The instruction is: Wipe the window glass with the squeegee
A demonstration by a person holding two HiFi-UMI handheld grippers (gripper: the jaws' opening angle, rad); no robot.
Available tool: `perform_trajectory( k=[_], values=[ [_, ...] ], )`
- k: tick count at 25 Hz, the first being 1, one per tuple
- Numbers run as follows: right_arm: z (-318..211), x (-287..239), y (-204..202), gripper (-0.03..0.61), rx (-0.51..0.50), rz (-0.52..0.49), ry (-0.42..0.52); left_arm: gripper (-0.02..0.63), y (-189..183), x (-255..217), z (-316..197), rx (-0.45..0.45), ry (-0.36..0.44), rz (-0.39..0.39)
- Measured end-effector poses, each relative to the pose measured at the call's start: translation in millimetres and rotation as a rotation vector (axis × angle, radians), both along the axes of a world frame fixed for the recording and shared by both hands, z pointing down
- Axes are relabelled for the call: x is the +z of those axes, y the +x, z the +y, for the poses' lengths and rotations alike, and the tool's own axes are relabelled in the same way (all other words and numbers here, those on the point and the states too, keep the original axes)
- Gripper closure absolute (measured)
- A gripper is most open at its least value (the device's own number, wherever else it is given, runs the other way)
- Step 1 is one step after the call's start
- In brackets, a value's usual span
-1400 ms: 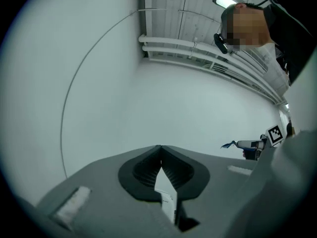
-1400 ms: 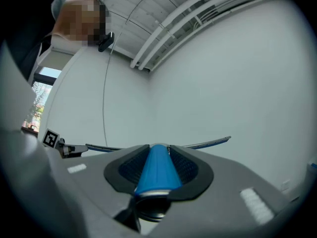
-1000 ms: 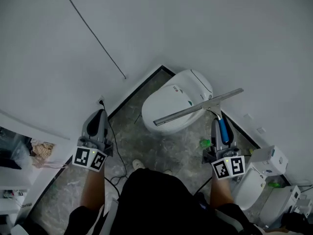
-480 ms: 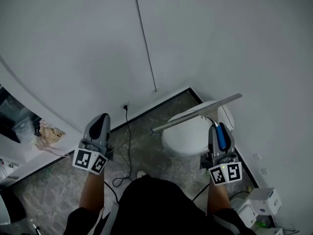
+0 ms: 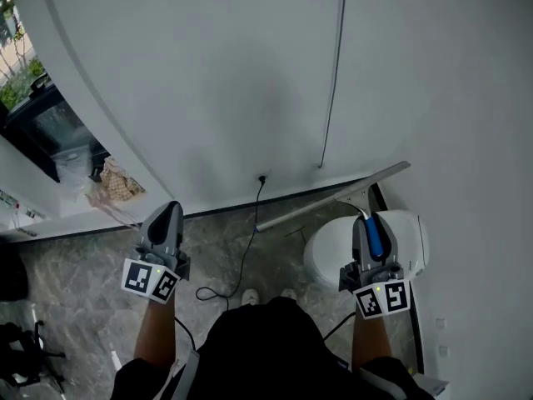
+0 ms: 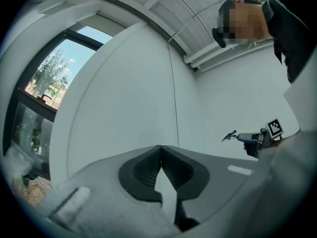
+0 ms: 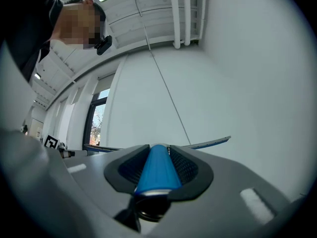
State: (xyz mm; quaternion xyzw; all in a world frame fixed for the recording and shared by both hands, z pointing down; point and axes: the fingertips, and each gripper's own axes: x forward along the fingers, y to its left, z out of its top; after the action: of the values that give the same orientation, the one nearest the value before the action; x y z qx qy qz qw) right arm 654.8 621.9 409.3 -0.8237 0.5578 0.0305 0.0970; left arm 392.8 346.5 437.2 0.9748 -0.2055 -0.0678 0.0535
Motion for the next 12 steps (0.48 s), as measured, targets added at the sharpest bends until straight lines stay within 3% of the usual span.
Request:
perform_trajectory(
  k=[12],
  values=[
    [-112.4,-9.1,14.9,0.446,-0.357,0.068,-0.001,0.612,-45.2,-15.8,-19.3,-0.330,0.018,0.024]
  ],
)
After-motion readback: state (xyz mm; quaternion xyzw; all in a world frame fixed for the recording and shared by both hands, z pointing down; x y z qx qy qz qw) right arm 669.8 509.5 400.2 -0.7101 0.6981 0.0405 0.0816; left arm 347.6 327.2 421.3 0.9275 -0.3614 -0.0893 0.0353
